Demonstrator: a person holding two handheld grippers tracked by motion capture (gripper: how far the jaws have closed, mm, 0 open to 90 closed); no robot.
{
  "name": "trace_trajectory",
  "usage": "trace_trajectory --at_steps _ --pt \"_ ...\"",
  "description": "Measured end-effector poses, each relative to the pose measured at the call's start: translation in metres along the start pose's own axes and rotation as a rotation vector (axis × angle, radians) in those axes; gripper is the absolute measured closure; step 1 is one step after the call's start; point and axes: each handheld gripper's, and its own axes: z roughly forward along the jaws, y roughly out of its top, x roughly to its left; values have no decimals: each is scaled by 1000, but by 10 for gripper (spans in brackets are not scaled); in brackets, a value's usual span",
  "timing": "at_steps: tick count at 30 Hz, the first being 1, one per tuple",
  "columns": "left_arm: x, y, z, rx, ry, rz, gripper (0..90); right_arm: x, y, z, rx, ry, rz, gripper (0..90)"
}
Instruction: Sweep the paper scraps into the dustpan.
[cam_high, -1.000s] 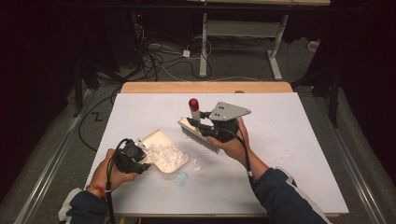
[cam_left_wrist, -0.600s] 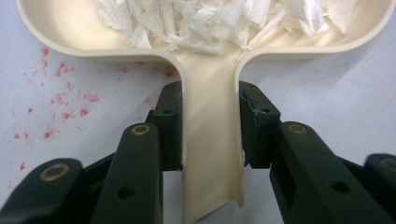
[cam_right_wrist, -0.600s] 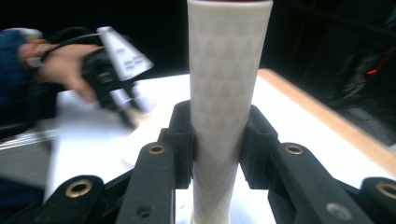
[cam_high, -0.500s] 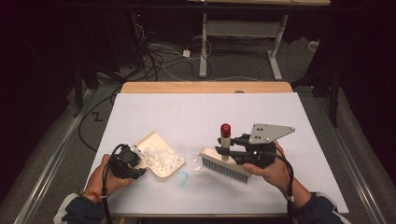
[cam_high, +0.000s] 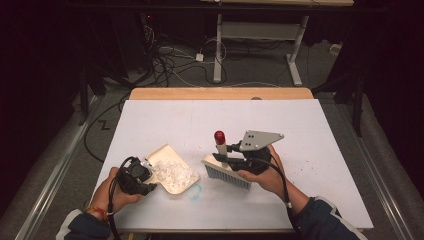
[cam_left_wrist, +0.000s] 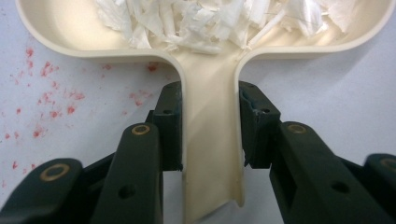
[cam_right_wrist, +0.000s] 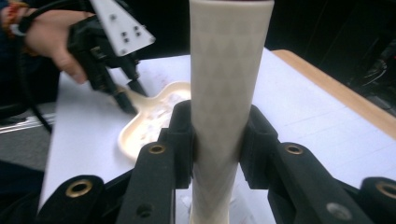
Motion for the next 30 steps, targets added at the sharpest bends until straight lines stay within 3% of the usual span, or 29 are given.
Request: trace_trajectory --at_steps 4,6,8,12,13,14,15,16,19,20,23,24,27,29,30 --pt "-1 3 2 11 0 16 637 -4 5 11 -17 -38 -10 704" --pt "-3 4 2 12 1 20 637 -8 10 14 -72 -32 20 704" --pt "-4 5 3 15 3 22 636 -9 11 13 -81 -29 25 704" --pt "-6 7 4 20 3 30 636 -13 16 7 -128 -78 40 704" --pt "-7 8 4 22 2 30 637 -14 17 5 -135 -104 49 704" --pt "-8 10 4 24 3 31 636 -18 17 4 -137 -174 37 704" --pt "-8 10 4 24 3 31 637 -18 17 4 -137 -174 37 704" --pt "-9 11 5 27 3 32 636 -21 15 7 -124 -249 44 704" --pt "-10 13 5 27 3 29 636 -25 13 13 -112 -290 43 704" --pt "-10 13 5 29 5 29 636 -28 10 26 -76 -348 11 704" --pt "-11 14 6 28 1 23 636 -29 7 40 -32 -370 -23 704" --pt "-11 15 6 28 4 26 636 -26 4 50 -5 -345 -24 704" --pt "-12 15 6 28 11 25 636 -14 5 55 0 -317 -38 702" --pt "-13 16 6 27 13 27 636 -2 7 58 -18 -269 -18 703" --pt "-13 16 6 30 17 29 636 -2 7 58 -18 -269 -18 703"
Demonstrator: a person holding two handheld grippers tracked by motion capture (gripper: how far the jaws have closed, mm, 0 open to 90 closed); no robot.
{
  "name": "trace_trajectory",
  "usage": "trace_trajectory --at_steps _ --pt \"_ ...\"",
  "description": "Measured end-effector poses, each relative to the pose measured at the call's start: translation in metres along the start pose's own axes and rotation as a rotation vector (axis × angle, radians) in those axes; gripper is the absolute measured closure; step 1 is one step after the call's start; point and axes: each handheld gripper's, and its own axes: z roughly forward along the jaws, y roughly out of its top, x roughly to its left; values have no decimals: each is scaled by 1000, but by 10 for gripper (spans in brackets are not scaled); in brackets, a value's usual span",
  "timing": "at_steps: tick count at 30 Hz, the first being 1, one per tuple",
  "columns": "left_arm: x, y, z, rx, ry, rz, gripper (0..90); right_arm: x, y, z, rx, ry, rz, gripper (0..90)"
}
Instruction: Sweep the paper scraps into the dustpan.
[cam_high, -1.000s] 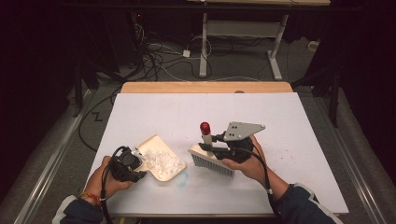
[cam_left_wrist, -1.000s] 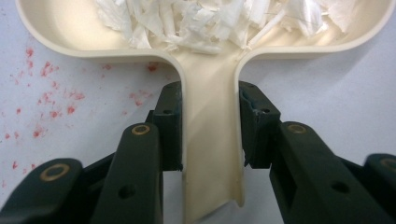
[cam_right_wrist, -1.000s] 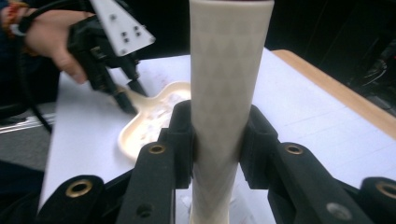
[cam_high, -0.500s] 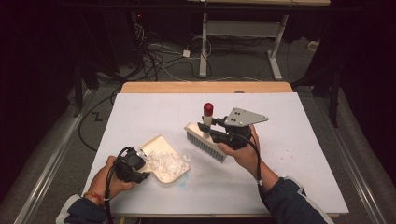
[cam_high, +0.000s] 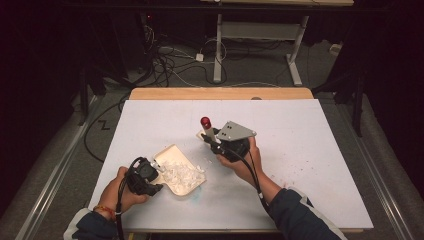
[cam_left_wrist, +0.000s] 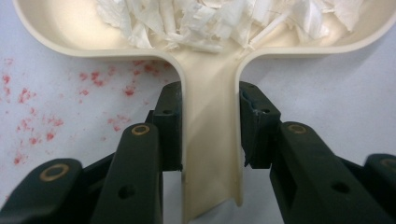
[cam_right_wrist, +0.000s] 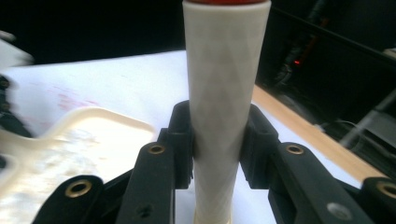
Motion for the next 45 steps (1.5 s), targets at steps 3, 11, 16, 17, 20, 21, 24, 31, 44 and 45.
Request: trace_trajectory --at_steps 3,11,16,17,20,21,24,31,44,45 --pt "-3 2 0 6 2 3 635 19 7 5 -34 46 45 704" --pt "-11 7 1 -4 9 -2 634 34 19 34 -64 58 116 704" --pt "-11 8 2 -7 -1 -4 633 40 26 44 -80 57 116 704" --pt "-11 8 2 -9 -1 -5 633 39 28 42 -97 69 133 704" --pt "-11 9 2 -8 1 1 633 38 31 40 -105 83 136 704" --pt "-12 9 2 -10 4 -3 633 38 33 38 -114 71 126 704" --pt "-12 8 2 -12 2 -5 633 34 34 34 -120 65 126 704" --pt "-11 7 2 -17 -4 -11 633 12 40 19 -151 29 129 704" --pt "-5 3 1 -16 -24 -14 635 -34 21 38 -70 -116 67 703" --pt "-3 1 1 -17 -23 -17 635 -34 21 38 -70 -116 67 703"
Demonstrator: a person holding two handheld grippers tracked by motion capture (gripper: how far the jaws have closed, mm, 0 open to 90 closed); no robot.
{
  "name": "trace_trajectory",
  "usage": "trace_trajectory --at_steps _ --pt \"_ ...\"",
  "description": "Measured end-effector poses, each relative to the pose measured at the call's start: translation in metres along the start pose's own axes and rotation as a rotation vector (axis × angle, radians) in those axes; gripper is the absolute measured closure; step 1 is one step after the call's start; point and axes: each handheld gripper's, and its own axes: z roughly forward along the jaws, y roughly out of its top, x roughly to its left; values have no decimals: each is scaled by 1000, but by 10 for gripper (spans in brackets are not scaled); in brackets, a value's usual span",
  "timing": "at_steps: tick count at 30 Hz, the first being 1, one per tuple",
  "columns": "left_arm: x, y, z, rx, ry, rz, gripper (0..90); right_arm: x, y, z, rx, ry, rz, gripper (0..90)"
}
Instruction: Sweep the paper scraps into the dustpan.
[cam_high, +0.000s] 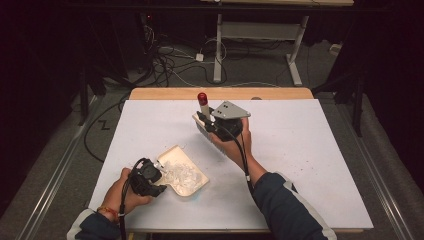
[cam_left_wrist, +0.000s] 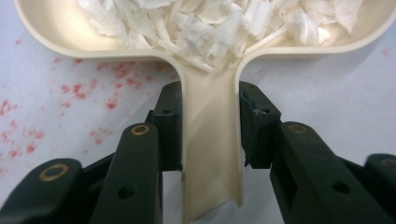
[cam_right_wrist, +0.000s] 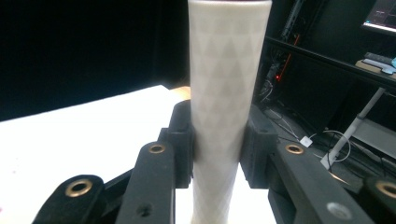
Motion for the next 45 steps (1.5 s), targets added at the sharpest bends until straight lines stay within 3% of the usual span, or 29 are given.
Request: trace_trajectory --at_steps 5,6,8,9,11,12,13,15,17,18,20,24,28,33,41,42,44,45 --pt "5 -4 -1 -3 -8 -14 635 4 -6 13 10 19 -42 703" --pt "6 -4 -1 -4 -12 -12 635 9 -9 19 23 47 -55 704" --pt "9 -6 -1 -5 -21 -22 635 10 -10 20 14 62 -48 704" --pt "10 -6 -1 -5 -20 -23 635 18 -10 22 14 97 -57 702" --pt "11 -6 -1 -8 -20 -30 635 22 -10 23 17 112 -71 701" --pt "11 -6 -1 -8 -21 -30 636 31 -9 24 17 175 -91 700" --pt "12 -6 -1 -7 -21 -30 636 31 -9 24 17 175 -91 700" --pt "11 -6 -1 -5 -12 -27 635 43 -6 23 10 271 -116 699" --pt "11 -5 -1 -1 -16 -24 635 46 -5 21 9 296 -123 699" --pt "11 -5 -2 -1 -11 -23 635 54 -3 18 11 345 -153 701" --pt "11 -5 -2 0 -13 -26 635 57 -1 15 11 352 -170 702" --pt "10 -4 -2 -6 -4 -25 635 62 6 2 -18 445 -153 703" --pt "10 -3 -2 -4 -6 -26 635 64 12 -12 -45 431 -191 703" --pt "10 -3 -2 3 -6 -23 635 51 15 -28 -68 397 -149 703" --pt "9 -3 -1 6 -2 -29 635 31 1 -52 -29 259 -145 702" --pt "9 -3 -1 6 -3 -31 635 26 -4 -53 -4 230 -128 702" --pt "9 -3 -2 5 -6 -32 635 25 -6 -53 6 216 -123 702" --pt "9 -3 -3 2 -6 -36 635 24 -8 -51 20 177 -127 702"
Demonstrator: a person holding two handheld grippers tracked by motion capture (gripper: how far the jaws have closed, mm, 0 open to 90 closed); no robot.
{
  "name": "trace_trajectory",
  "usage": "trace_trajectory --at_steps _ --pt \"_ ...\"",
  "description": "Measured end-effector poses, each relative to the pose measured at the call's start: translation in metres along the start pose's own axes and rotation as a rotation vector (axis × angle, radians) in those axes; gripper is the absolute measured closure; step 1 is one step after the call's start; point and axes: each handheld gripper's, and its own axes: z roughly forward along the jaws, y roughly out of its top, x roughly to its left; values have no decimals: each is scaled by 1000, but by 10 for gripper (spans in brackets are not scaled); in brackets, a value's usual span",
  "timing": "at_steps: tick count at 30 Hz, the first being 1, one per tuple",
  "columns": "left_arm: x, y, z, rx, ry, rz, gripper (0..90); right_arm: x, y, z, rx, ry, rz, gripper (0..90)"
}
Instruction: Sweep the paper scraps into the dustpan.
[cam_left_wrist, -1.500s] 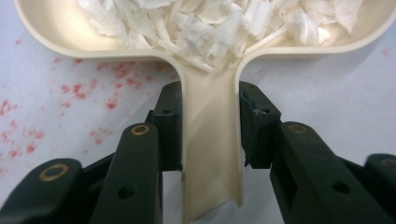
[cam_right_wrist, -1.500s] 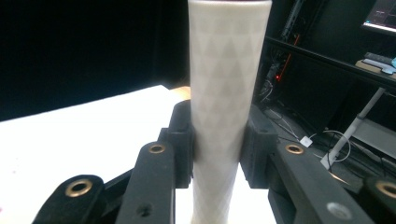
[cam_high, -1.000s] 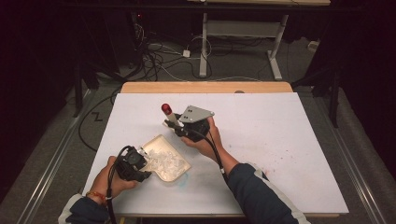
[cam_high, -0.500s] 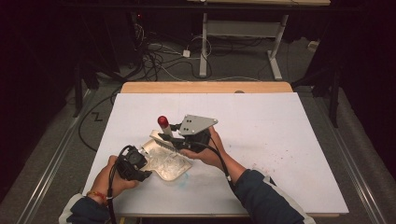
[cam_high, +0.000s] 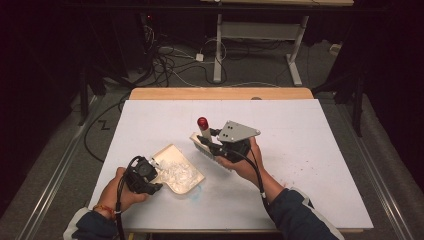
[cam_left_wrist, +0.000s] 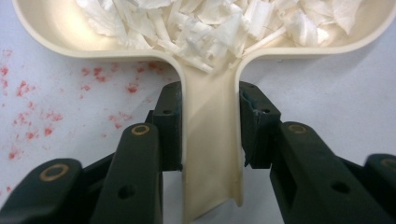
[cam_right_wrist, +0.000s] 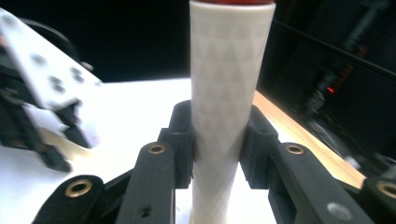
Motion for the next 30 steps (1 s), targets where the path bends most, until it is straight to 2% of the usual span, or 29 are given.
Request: trace_trajectory --at_steps 1,3,5,7,9,11,14,17,19,20,21,22,26,30 --pt "1 0 0 0 -3 1 635 0 -1 6 9 -39 -11 703" --pt "2 -1 -1 -2 -5 -12 635 -1 -1 10 4 -30 -13 703" --pt "4 -3 -1 -4 -8 -18 635 -2 -1 20 -1 -19 9 703" --pt "7 -4 -2 -8 -14 -21 635 -3 1 31 -2 -34 2 703" --pt "9 -6 -2 -4 -19 -22 636 -2 5 41 -10 -68 -18 703" --pt "12 -8 -2 -6 -32 -30 636 -2 8 53 -4 -65 -21 703" --pt "17 -12 -3 -11 -36 -42 636 1 9 67 -3 -19 2 703" --pt "21 -15 -5 -18 -38 -59 636 7 11 75 -2 13 -12 703" --pt "21 -16 -5 -18 -37 -58 636 13 12 77 2 55 -29 702" --pt "21 -16 -4 -14 -36 -55 637 16 12 76 7 82 -34 701" --pt "21 -16 -4 -10 -36 -55 636 23 13 73 -5 142 -46 701" --pt "21 -16 -4 -8 -36 -54 636 23 13 73 -5 142 -46 701" --pt "18 -14 -3 -1 -28 -50 636 34 18 64 -19 236 -57 703" --pt "17 -14 -3 5 -32 -39 636 33 29 46 -81 285 -40 703"
